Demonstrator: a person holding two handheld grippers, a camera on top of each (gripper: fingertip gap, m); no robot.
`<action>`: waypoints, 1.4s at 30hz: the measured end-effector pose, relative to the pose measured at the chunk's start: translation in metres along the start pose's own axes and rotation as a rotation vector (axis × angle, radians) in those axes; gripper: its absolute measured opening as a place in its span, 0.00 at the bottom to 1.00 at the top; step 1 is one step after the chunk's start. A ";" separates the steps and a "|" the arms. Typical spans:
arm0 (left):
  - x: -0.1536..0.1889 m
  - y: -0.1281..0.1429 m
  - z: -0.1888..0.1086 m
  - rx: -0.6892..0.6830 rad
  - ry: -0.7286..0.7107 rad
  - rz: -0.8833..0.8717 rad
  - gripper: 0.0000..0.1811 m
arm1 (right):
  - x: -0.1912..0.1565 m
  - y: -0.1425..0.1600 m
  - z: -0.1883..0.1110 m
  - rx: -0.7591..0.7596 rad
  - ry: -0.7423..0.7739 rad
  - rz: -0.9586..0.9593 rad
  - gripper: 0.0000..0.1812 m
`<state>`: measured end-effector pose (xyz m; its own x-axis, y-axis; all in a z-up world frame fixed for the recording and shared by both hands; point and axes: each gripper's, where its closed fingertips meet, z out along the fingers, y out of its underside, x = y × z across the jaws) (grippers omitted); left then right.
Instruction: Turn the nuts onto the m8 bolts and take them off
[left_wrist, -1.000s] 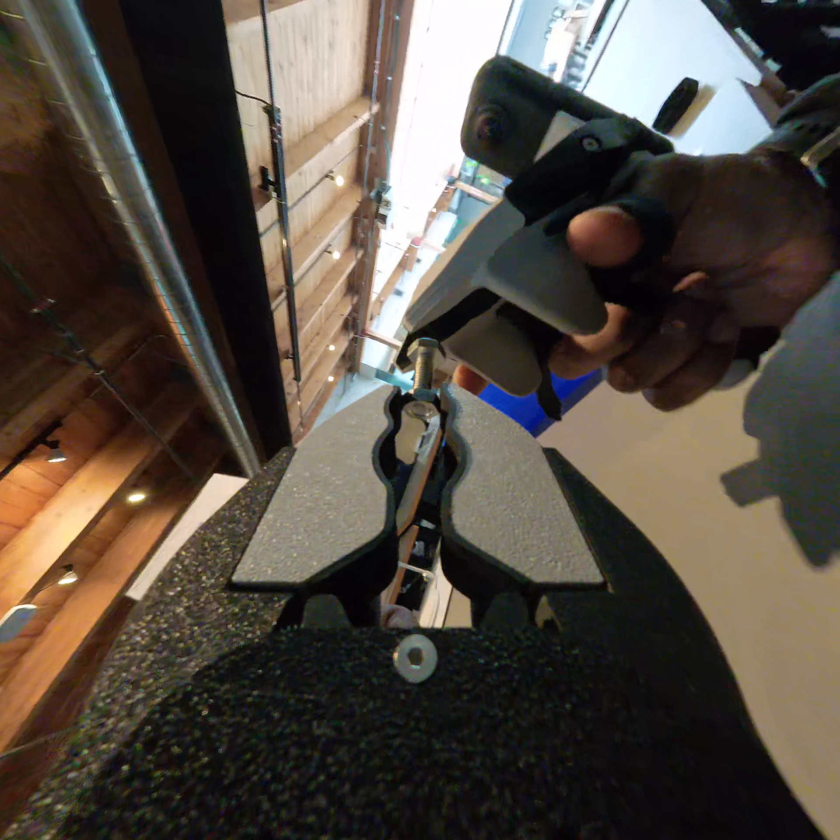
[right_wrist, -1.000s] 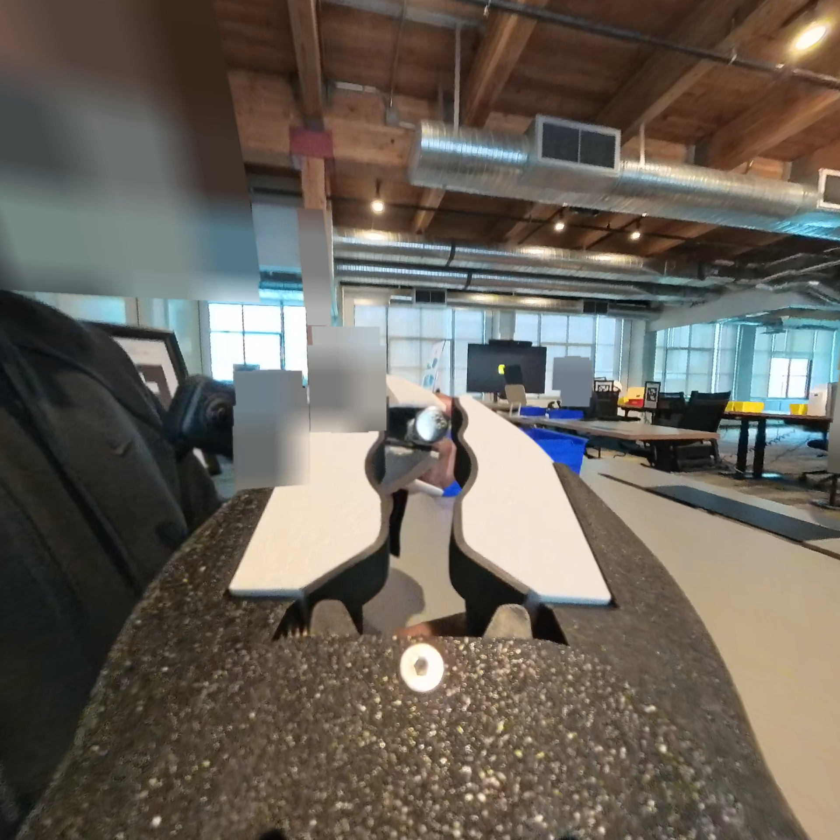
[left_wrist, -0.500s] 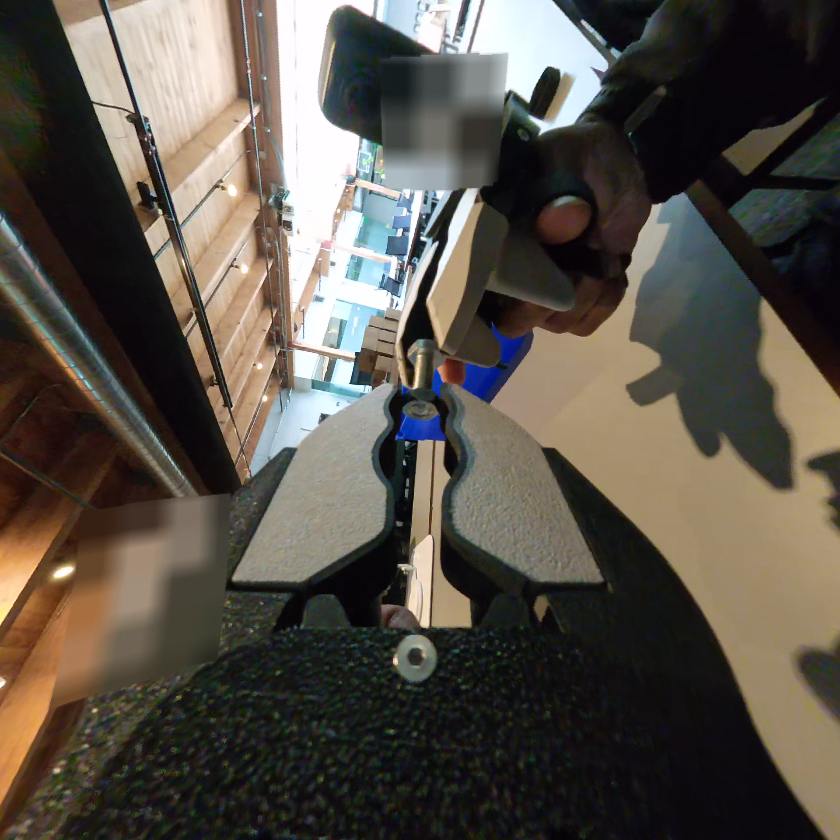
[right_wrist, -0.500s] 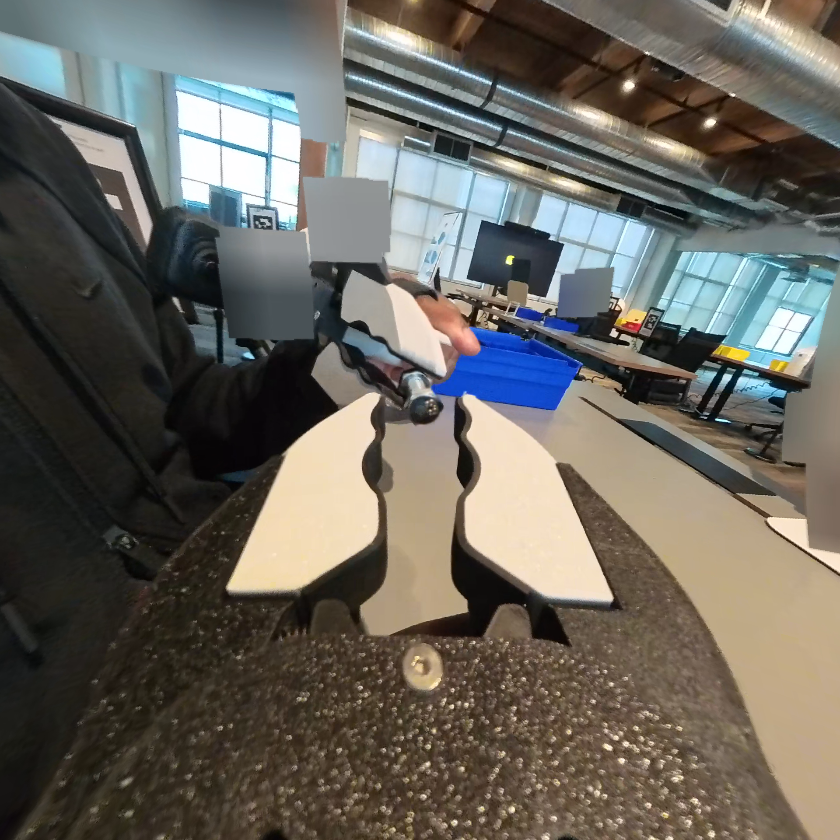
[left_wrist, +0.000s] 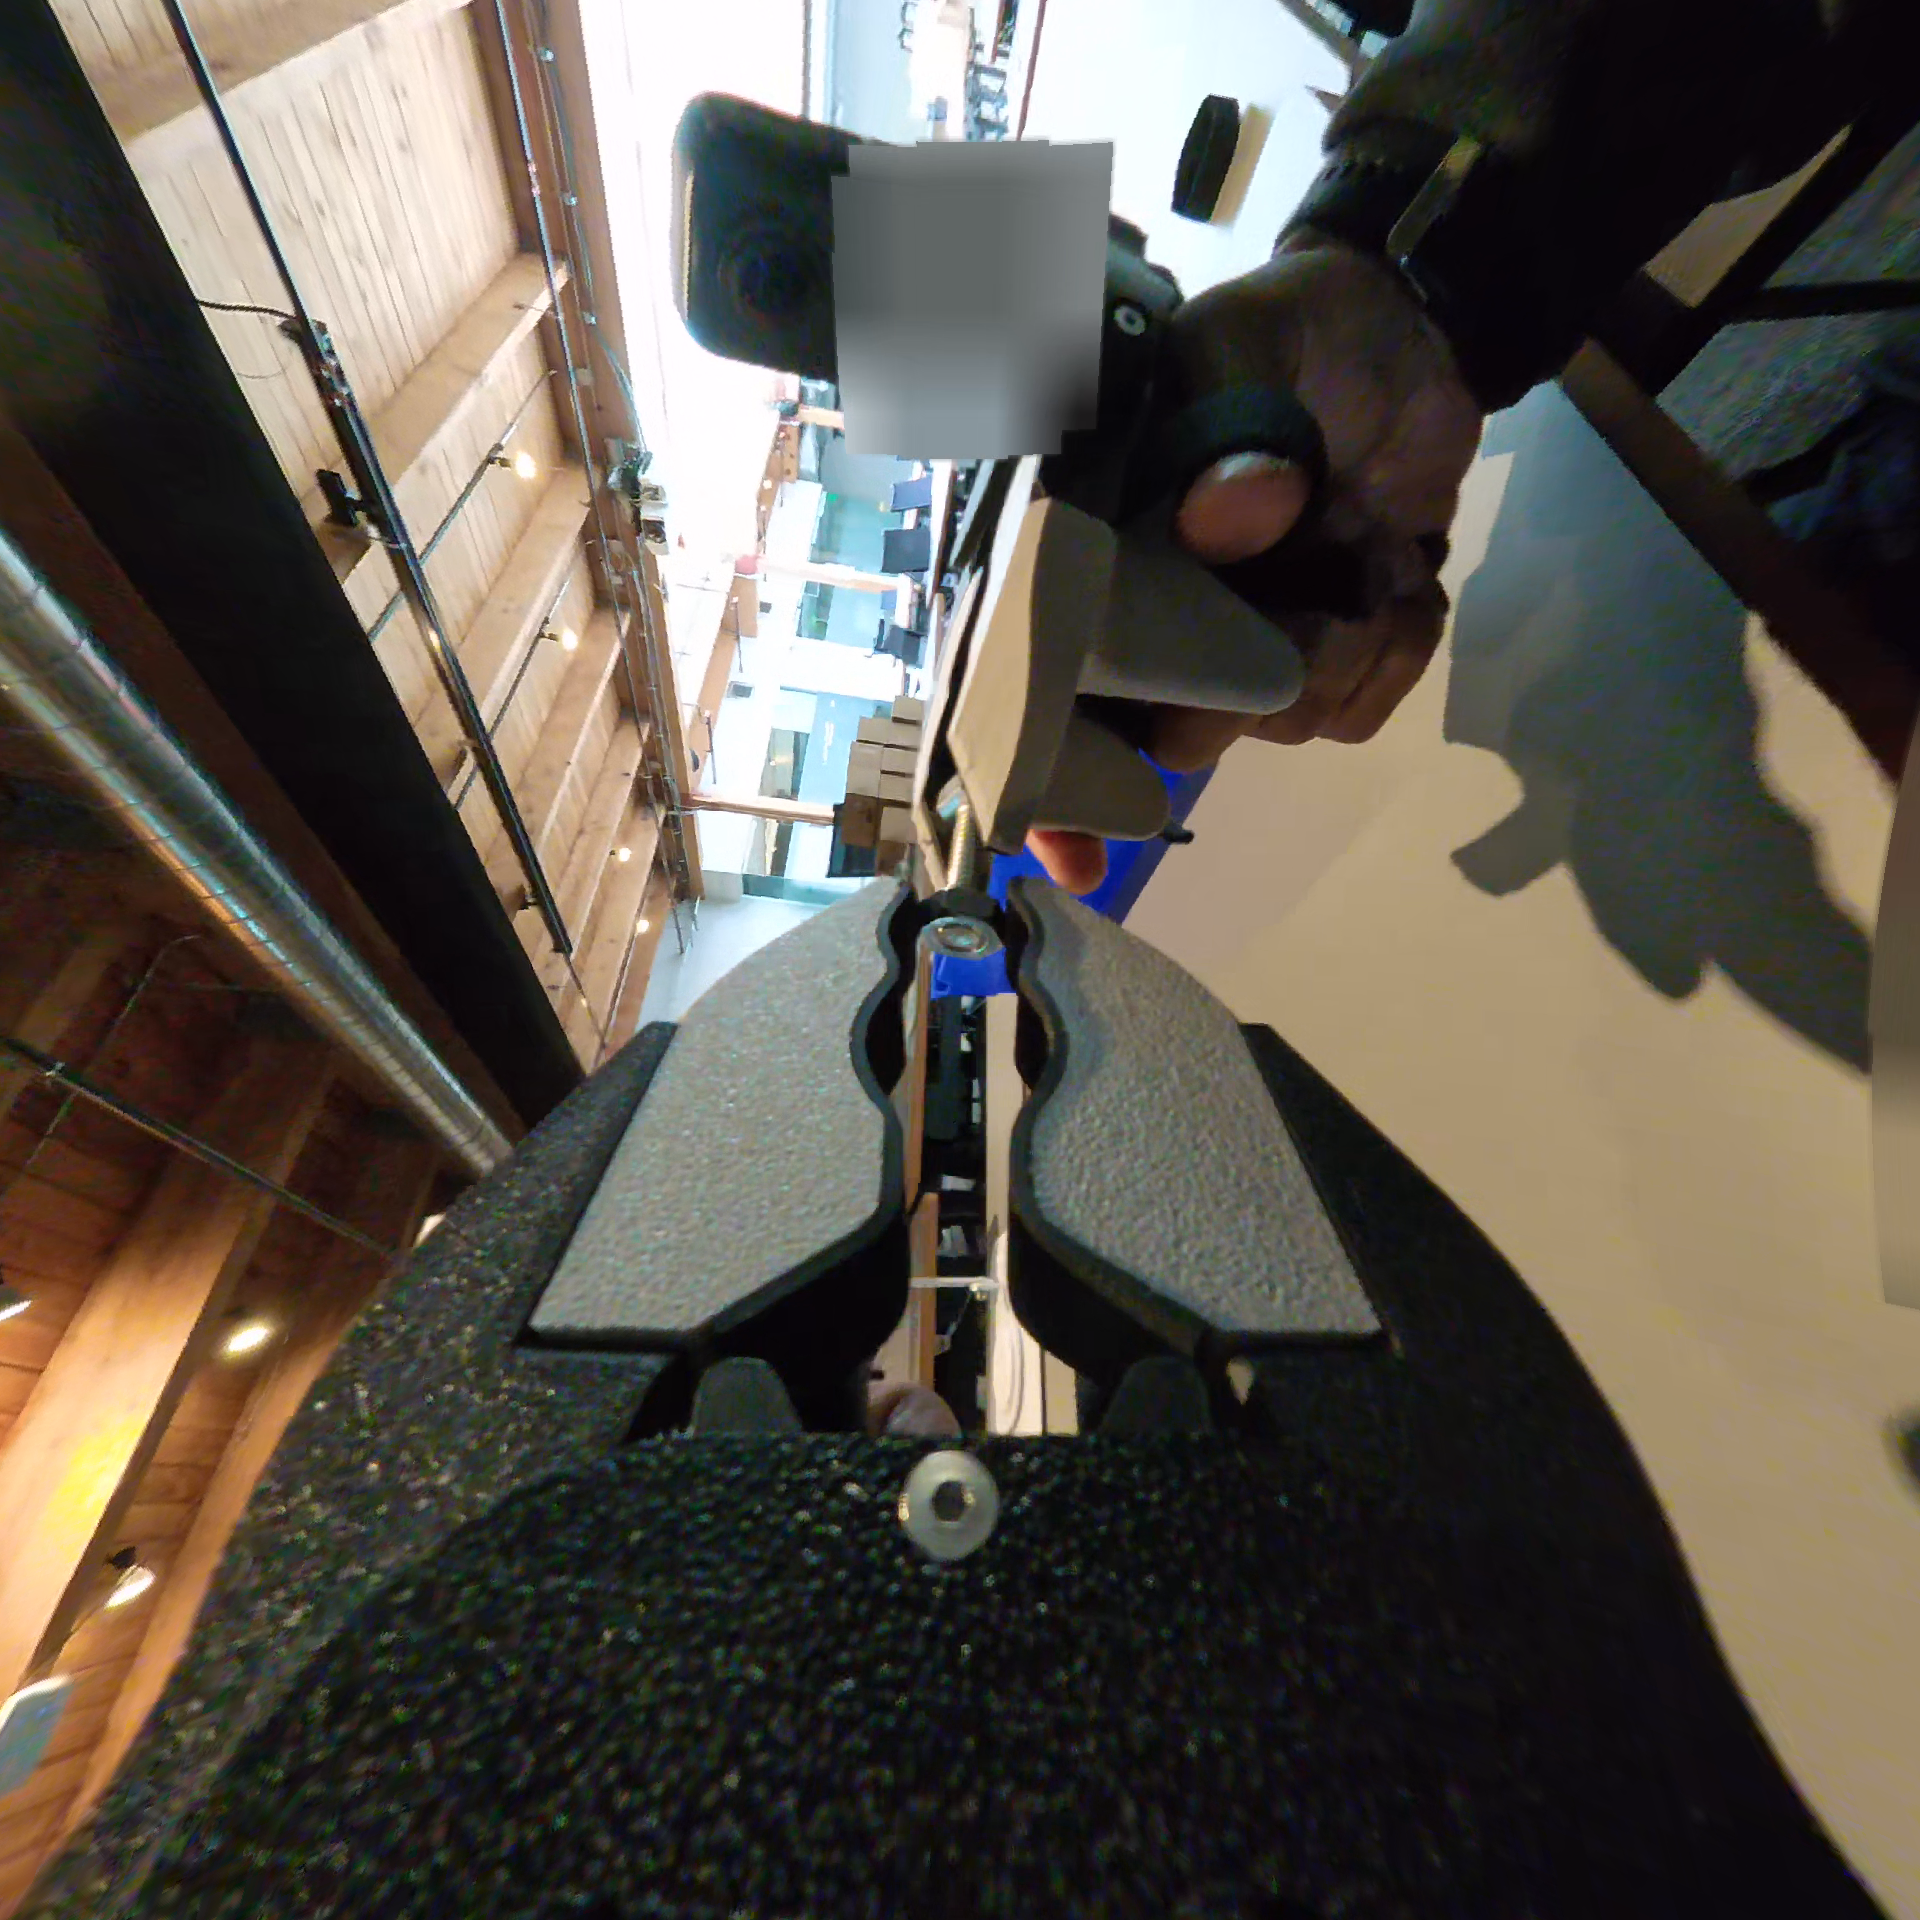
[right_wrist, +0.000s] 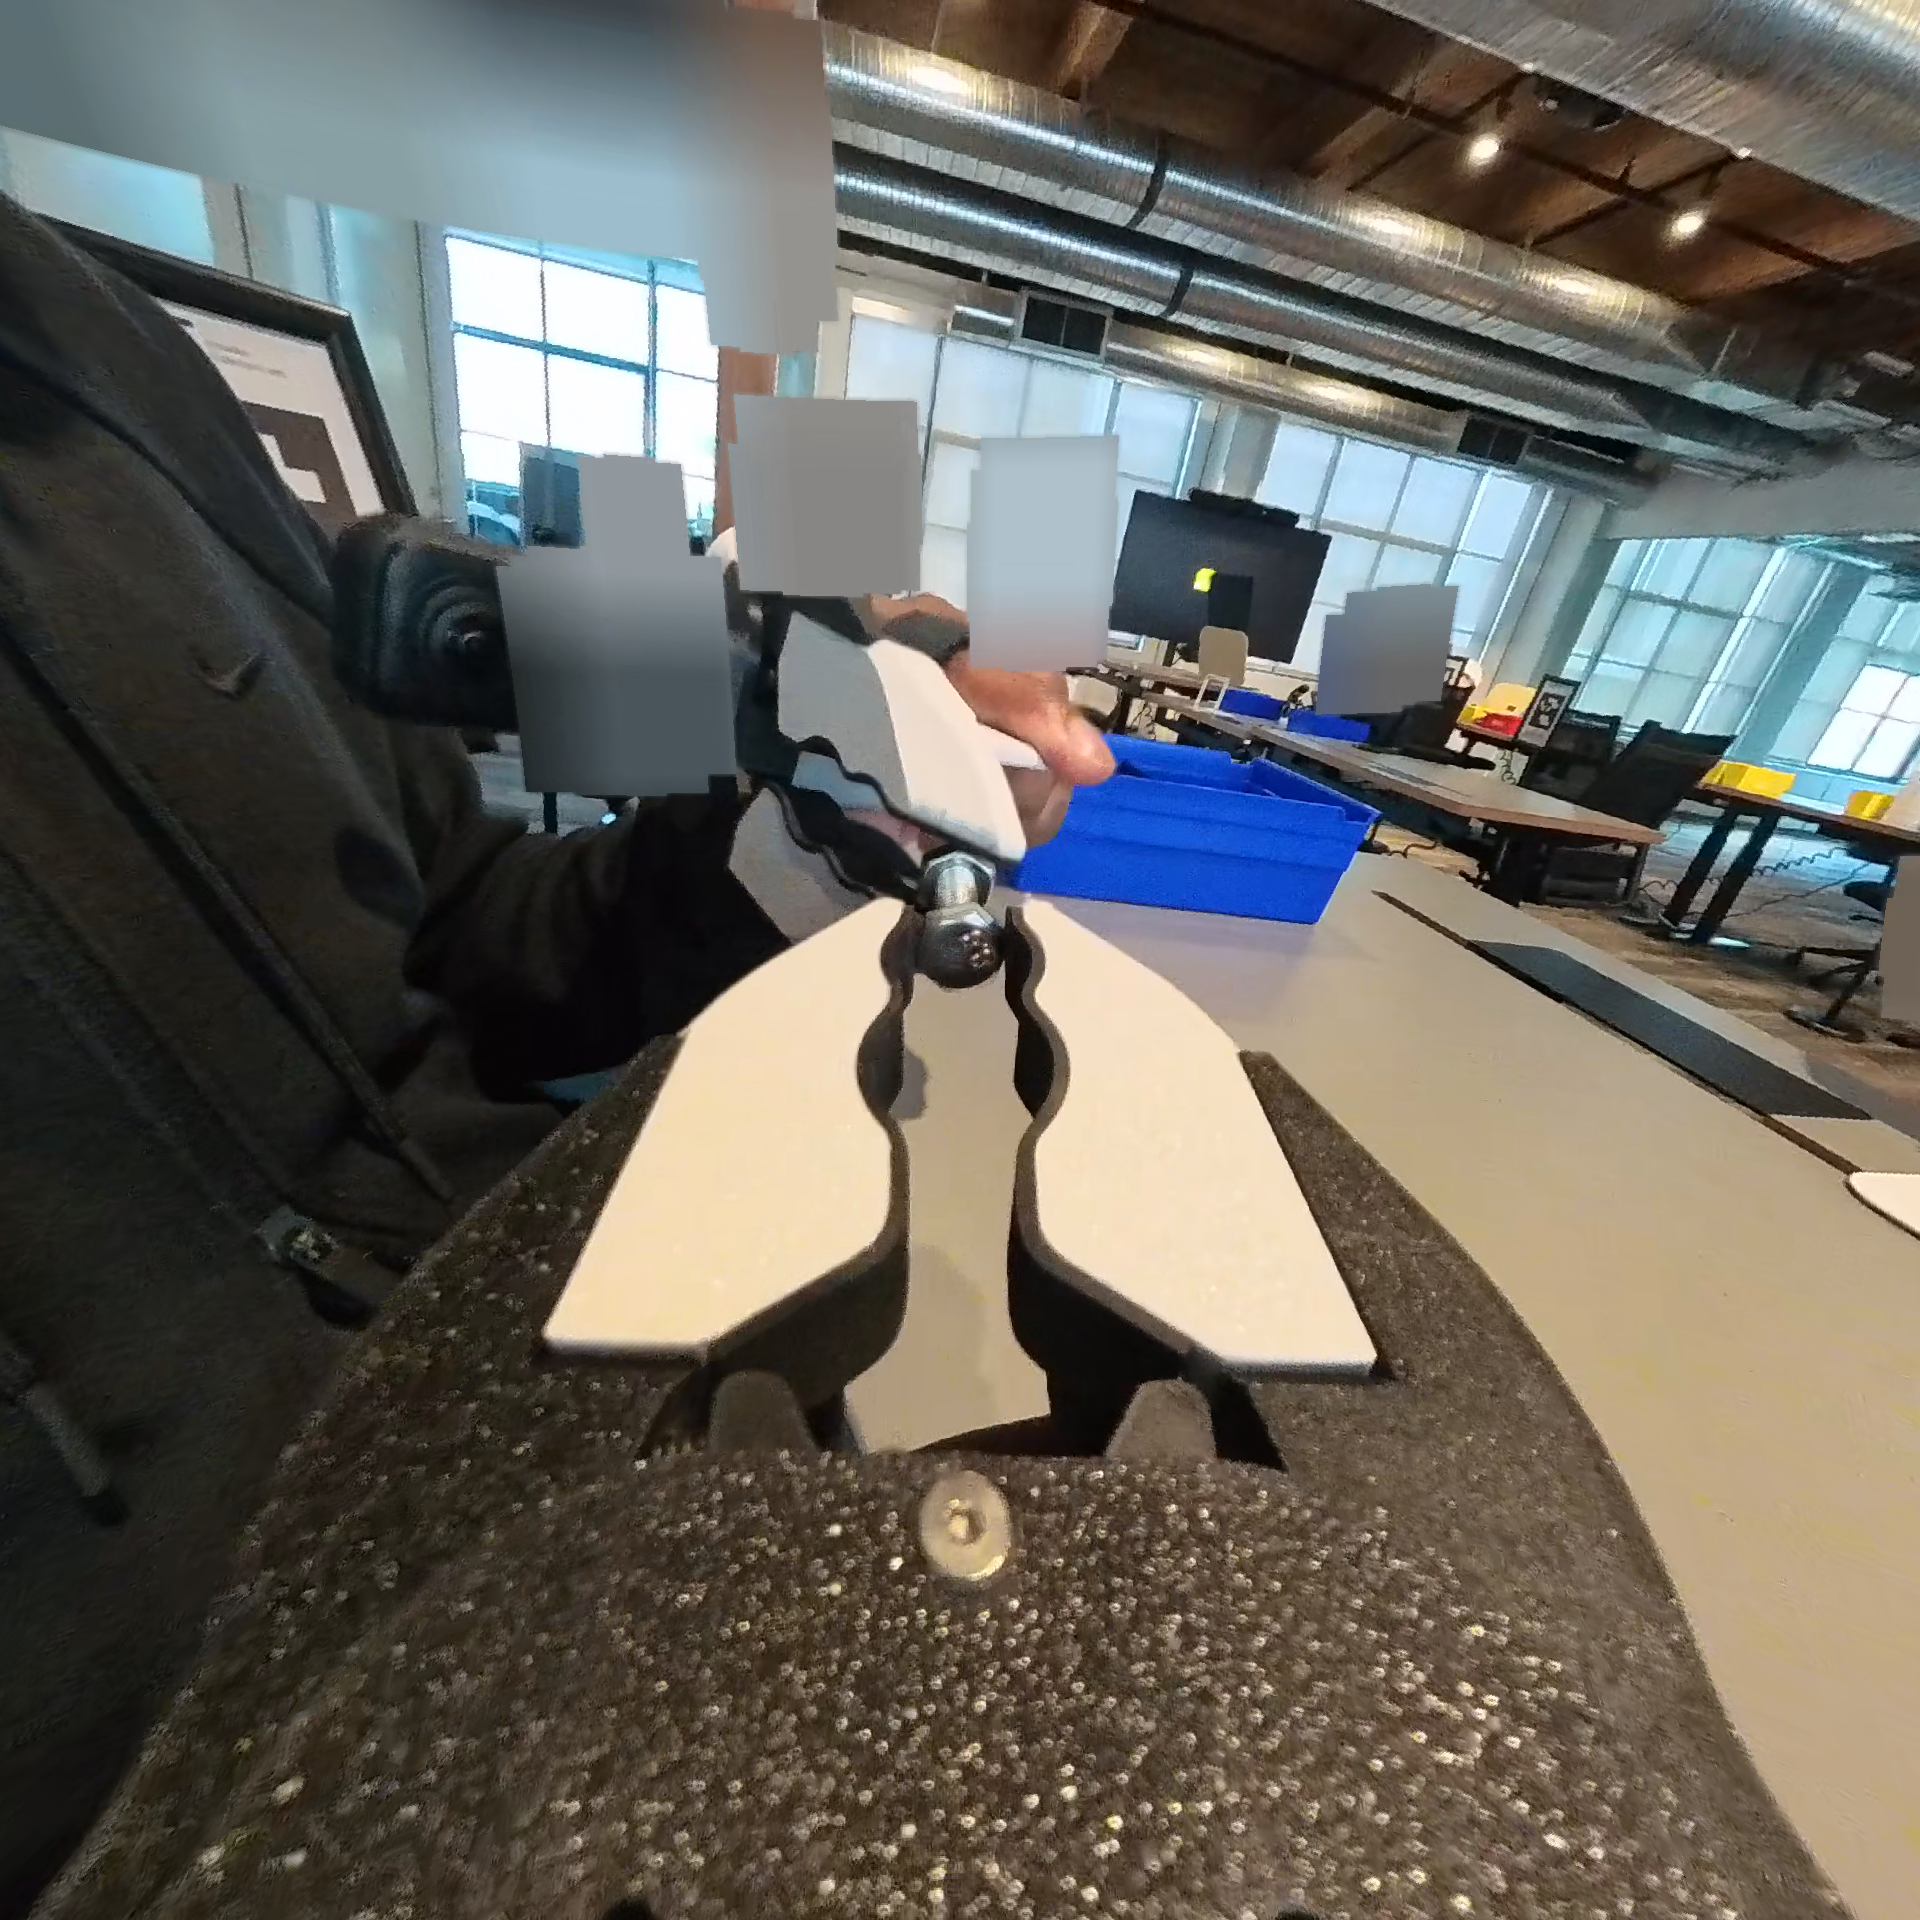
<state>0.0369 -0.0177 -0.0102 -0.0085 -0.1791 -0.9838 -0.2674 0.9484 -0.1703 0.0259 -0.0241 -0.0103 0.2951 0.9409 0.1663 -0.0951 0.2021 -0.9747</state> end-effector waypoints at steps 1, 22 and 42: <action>-0.002 0.002 0.001 -0.013 -0.018 -0.008 0.08 | 0.002 -0.001 0.000 0.013 0.012 0.000 0.09; -0.022 -0.016 0.013 0.219 0.300 -1.440 0.20 | 0.016 -0.030 -0.024 0.367 0.033 0.059 0.09; -0.027 -0.025 0.005 0.267 0.192 -1.040 0.18 | 0.008 -0.028 -0.021 0.357 -0.042 0.098 0.08</action>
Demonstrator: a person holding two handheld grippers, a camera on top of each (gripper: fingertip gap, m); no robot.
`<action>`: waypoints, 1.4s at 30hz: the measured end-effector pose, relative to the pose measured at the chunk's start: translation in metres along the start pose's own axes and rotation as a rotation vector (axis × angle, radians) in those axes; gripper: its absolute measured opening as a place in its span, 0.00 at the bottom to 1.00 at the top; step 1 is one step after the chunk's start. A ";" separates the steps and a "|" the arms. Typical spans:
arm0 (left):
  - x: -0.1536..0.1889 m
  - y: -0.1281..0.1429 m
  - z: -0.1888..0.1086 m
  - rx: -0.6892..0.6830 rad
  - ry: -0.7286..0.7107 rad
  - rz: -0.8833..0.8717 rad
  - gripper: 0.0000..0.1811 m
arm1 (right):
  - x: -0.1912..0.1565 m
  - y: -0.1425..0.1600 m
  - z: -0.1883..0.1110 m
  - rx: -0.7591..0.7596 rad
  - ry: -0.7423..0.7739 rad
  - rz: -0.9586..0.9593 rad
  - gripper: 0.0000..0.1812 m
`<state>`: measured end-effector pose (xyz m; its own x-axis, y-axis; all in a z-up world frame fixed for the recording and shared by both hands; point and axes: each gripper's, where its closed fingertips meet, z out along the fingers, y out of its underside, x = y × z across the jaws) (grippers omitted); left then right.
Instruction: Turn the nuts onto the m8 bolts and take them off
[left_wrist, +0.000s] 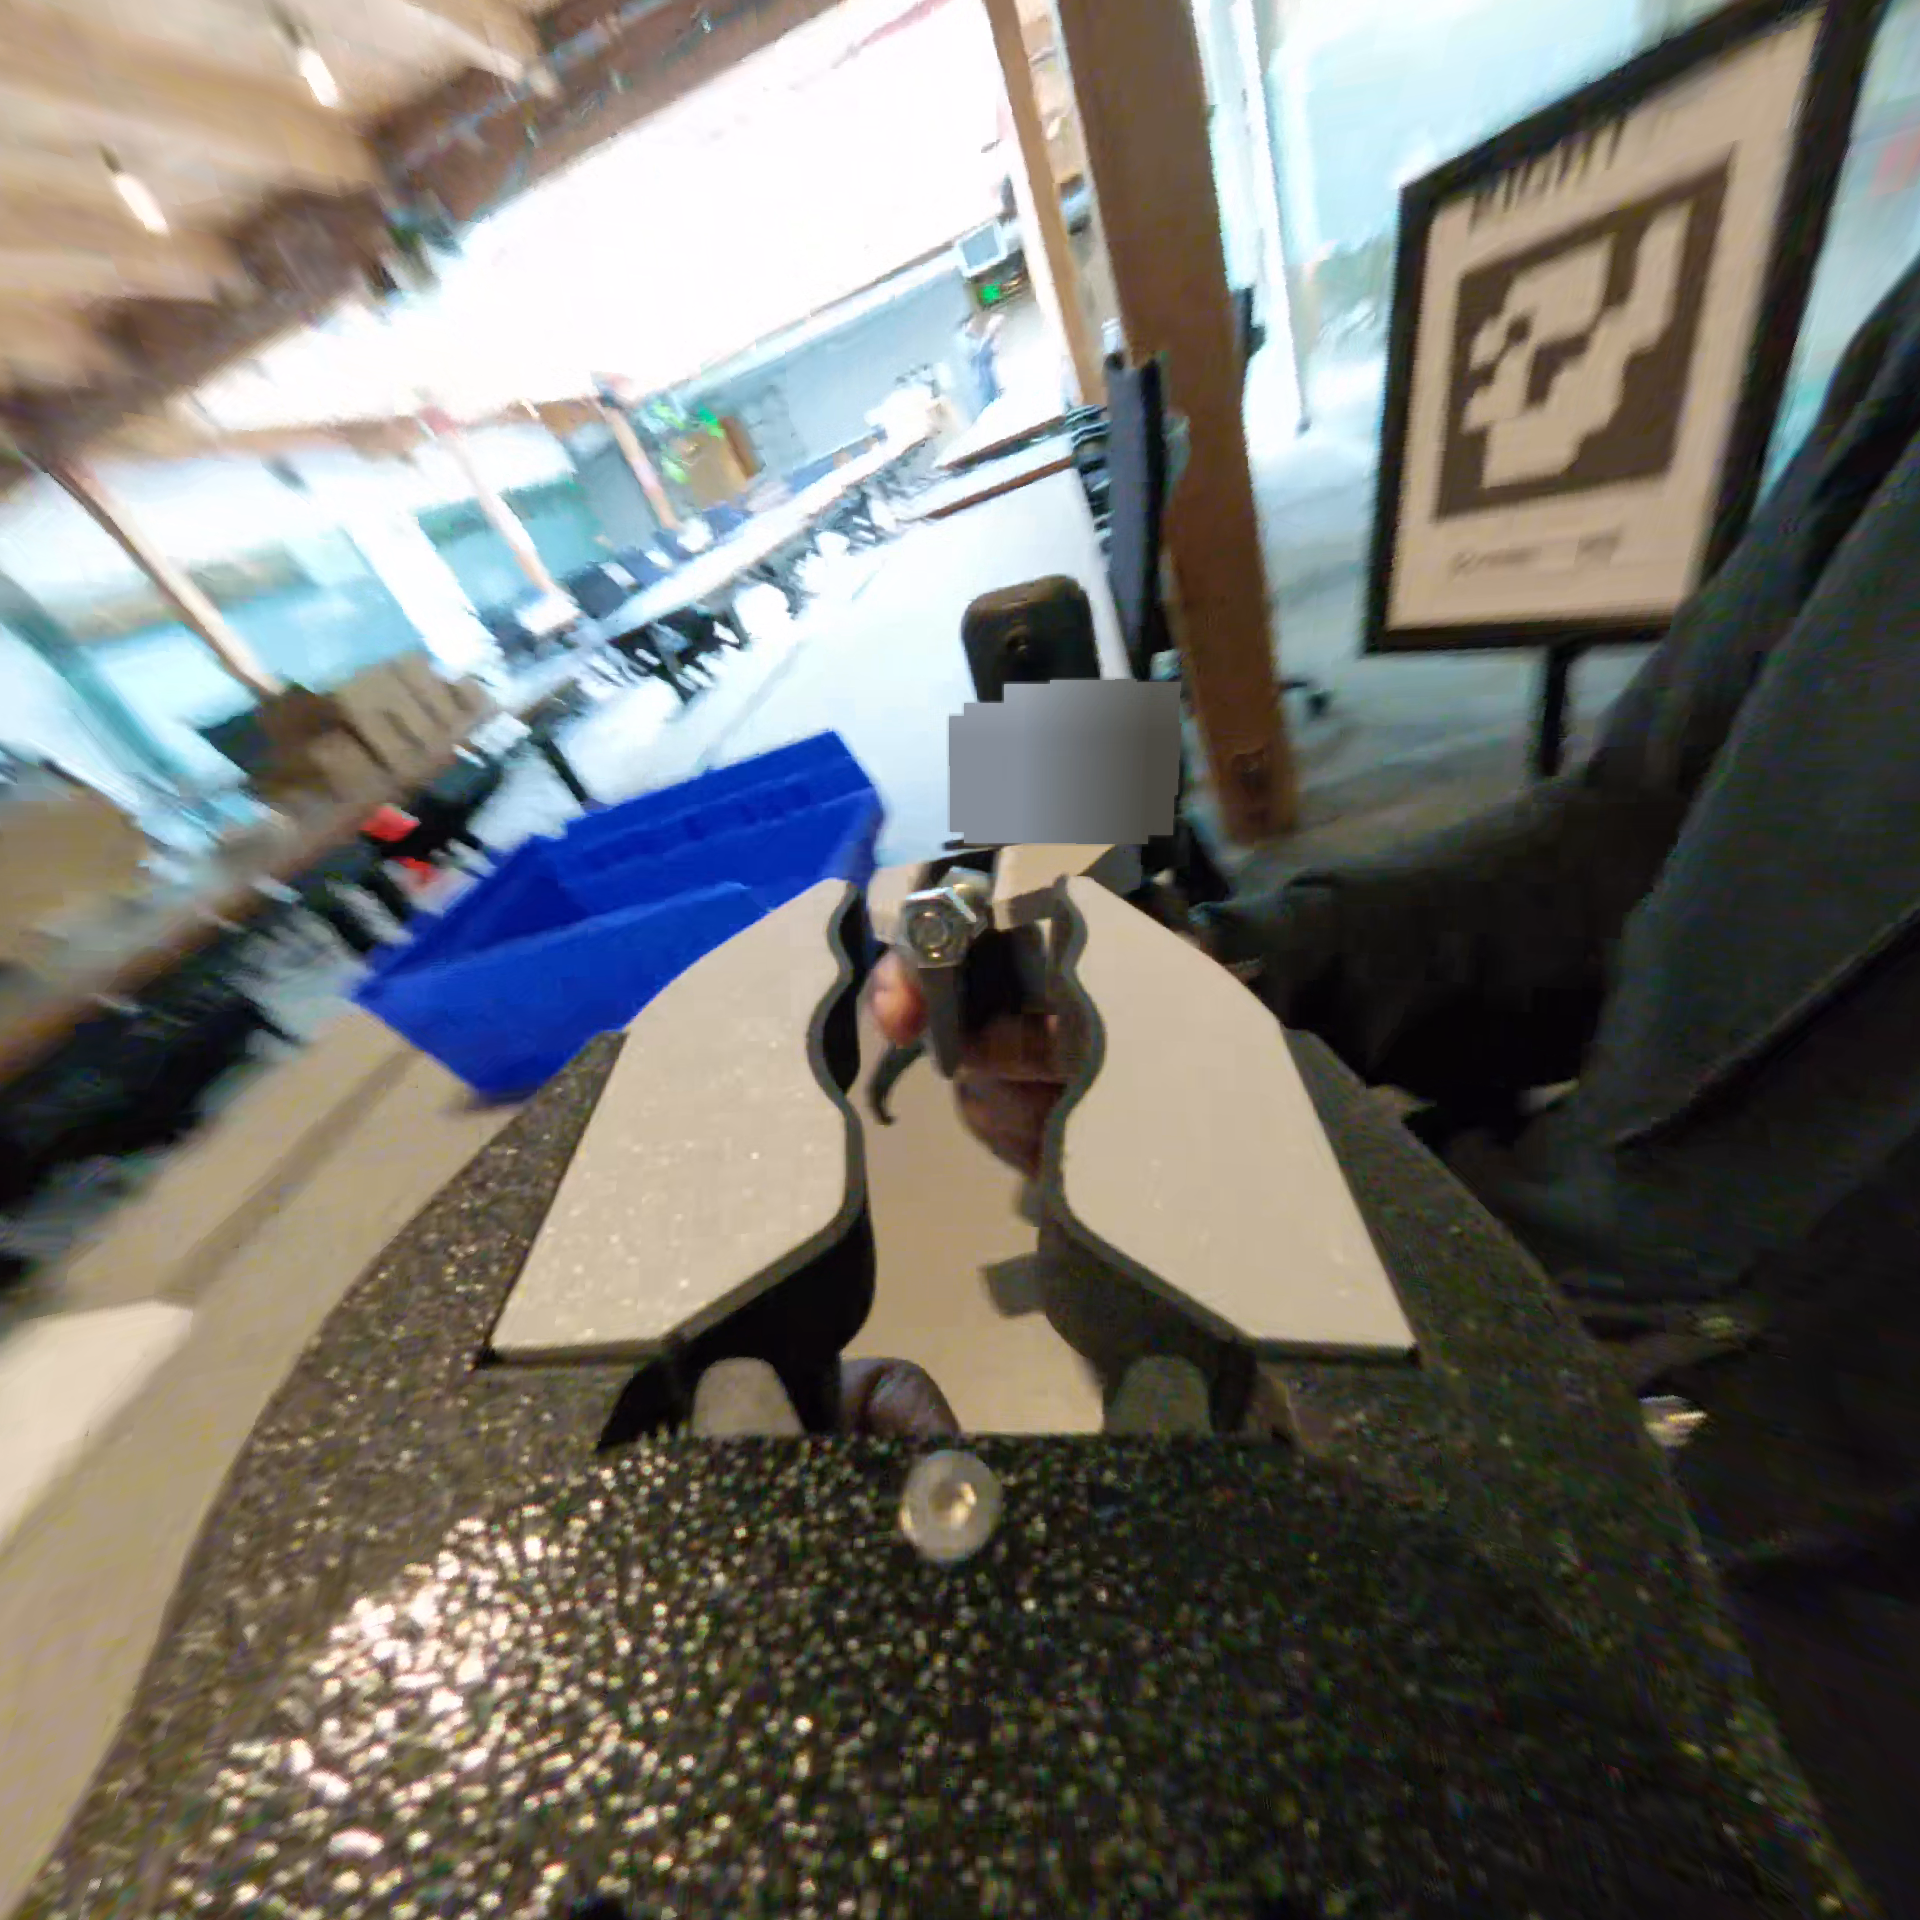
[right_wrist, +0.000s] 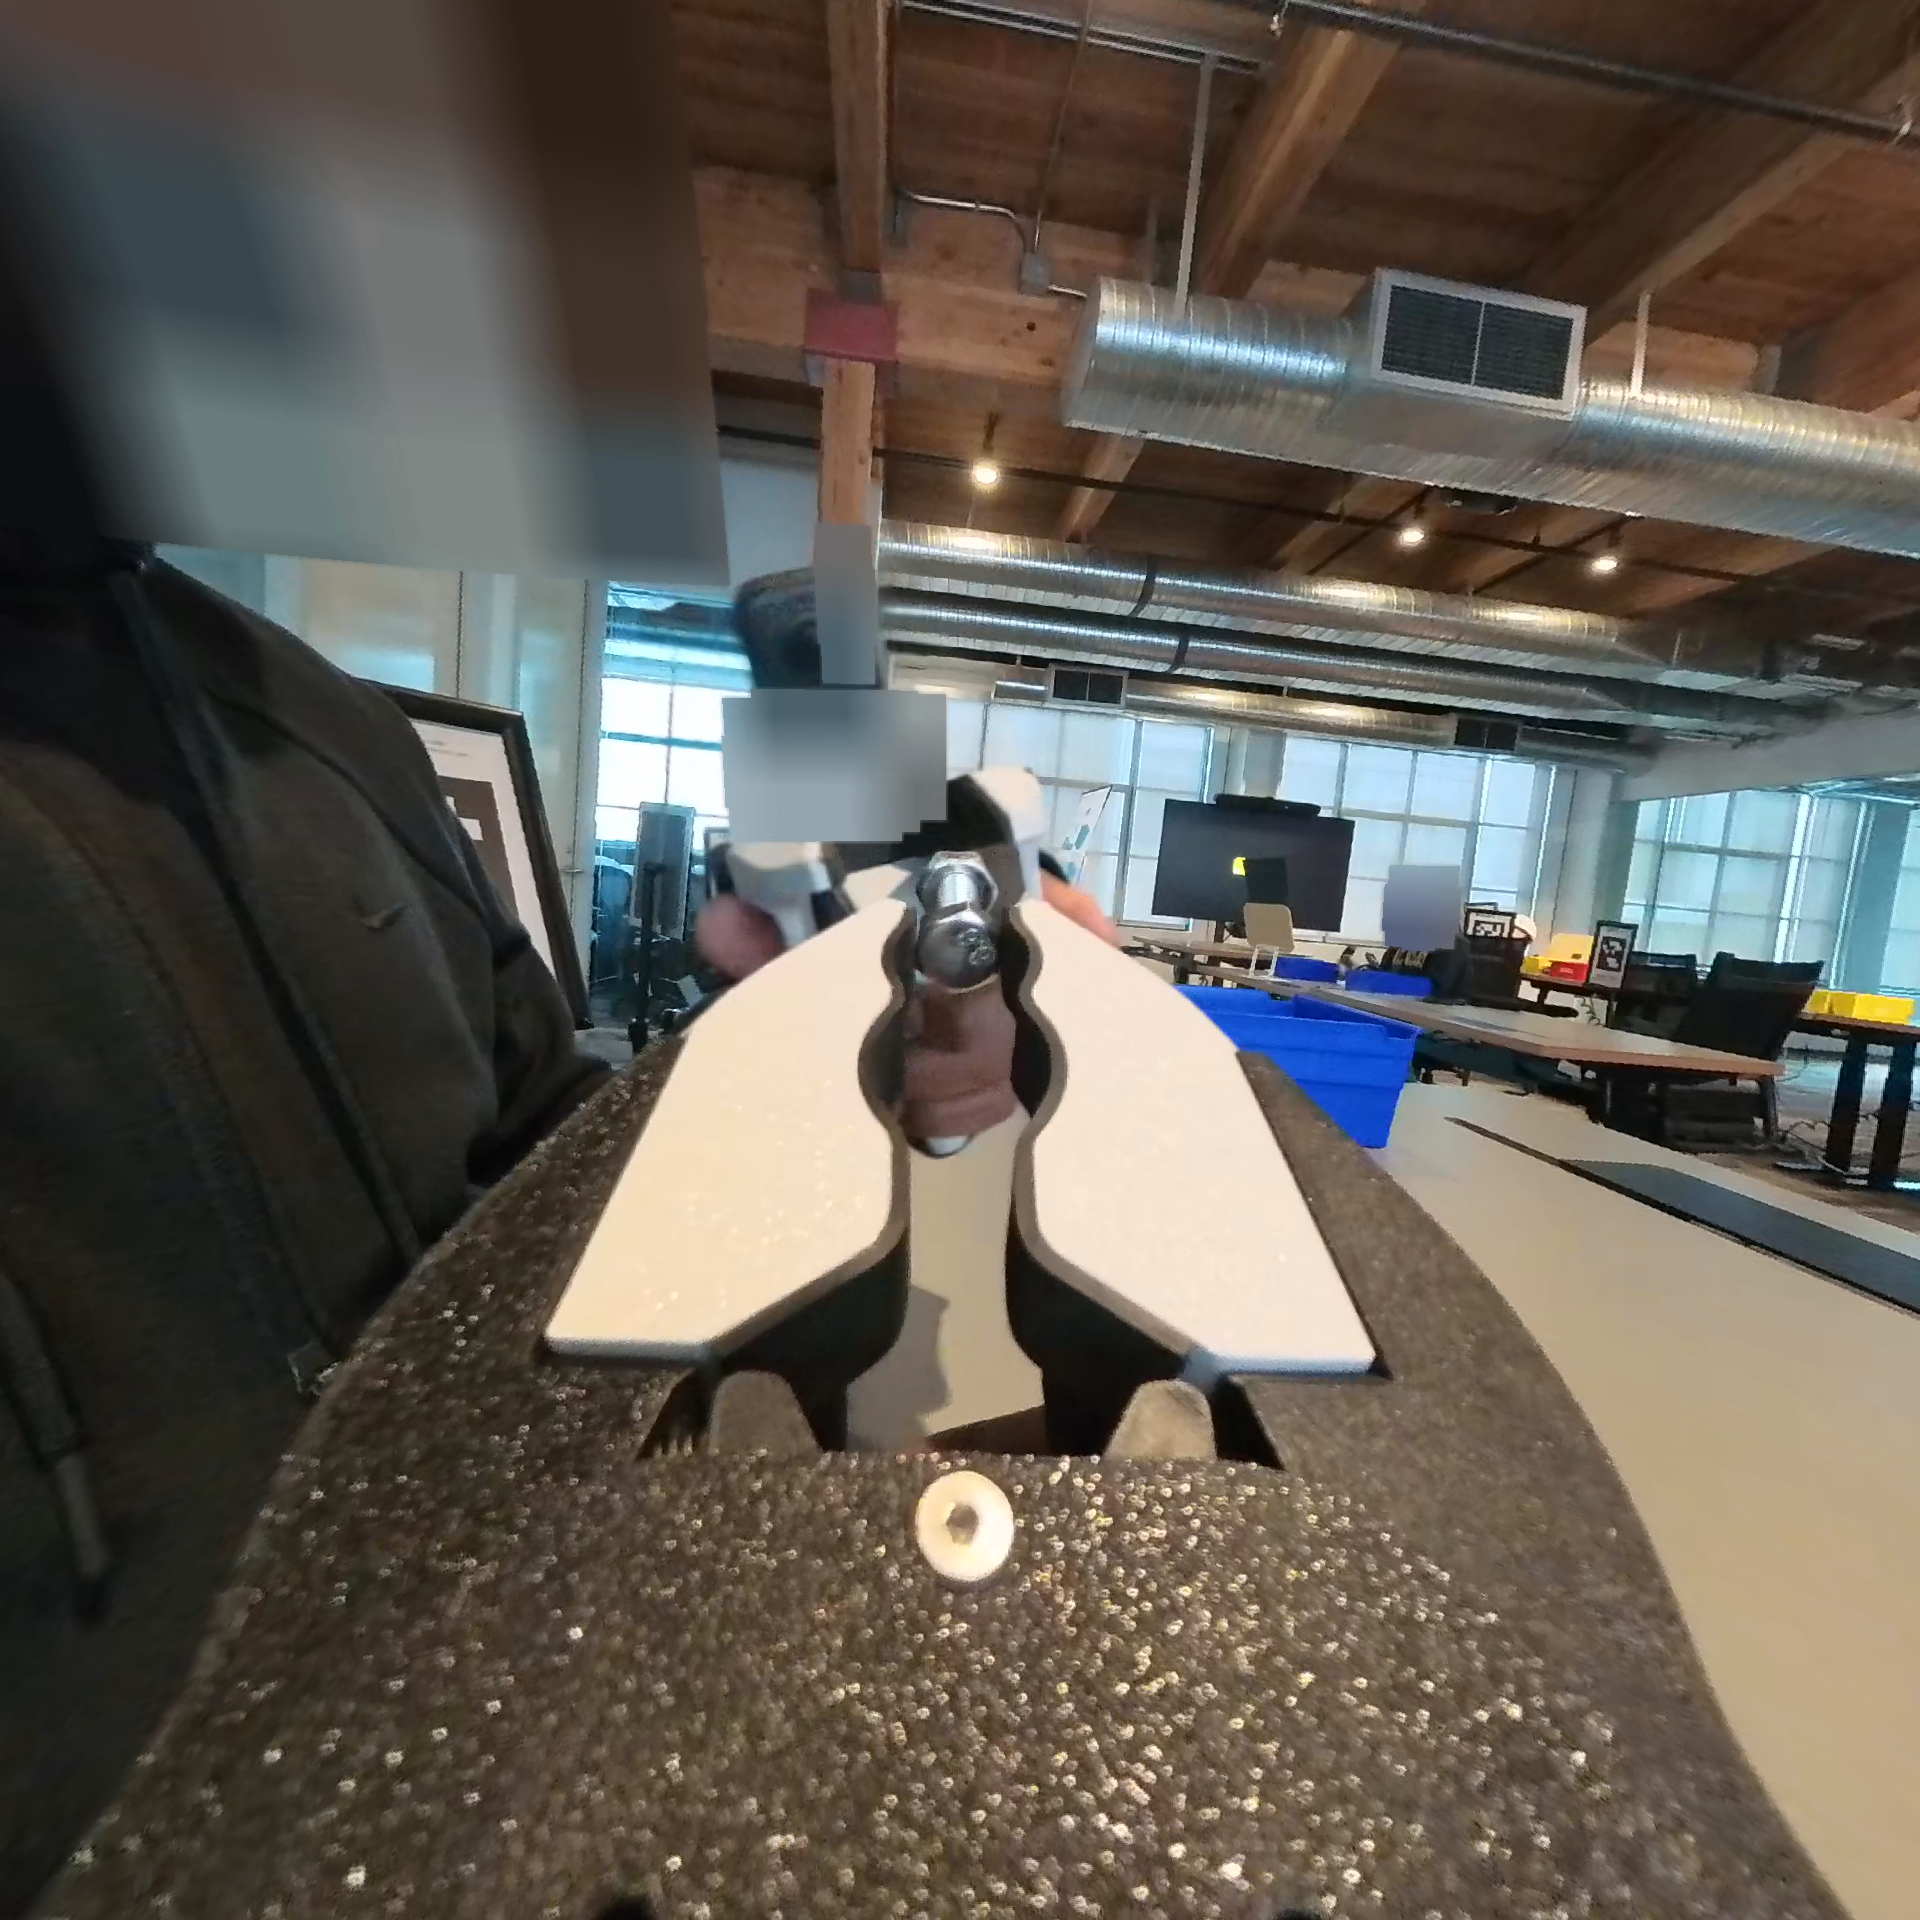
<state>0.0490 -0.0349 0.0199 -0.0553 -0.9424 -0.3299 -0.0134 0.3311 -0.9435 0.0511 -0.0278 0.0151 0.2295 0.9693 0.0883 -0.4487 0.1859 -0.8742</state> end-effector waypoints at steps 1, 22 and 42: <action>-0.001 0.002 0.000 -0.017 0.026 -0.122 0.18 | 0.000 0.000 0.000 -0.002 0.001 -0.003 0.08; -0.003 0.020 0.000 -0.102 -0.040 0.306 0.15 | -0.004 0.006 0.003 -0.032 -0.018 0.002 0.08; 0.002 0.024 0.007 -0.008 0.238 -0.569 0.08 | -0.001 0.003 0.002 -0.018 -0.005 -0.002 0.08</action>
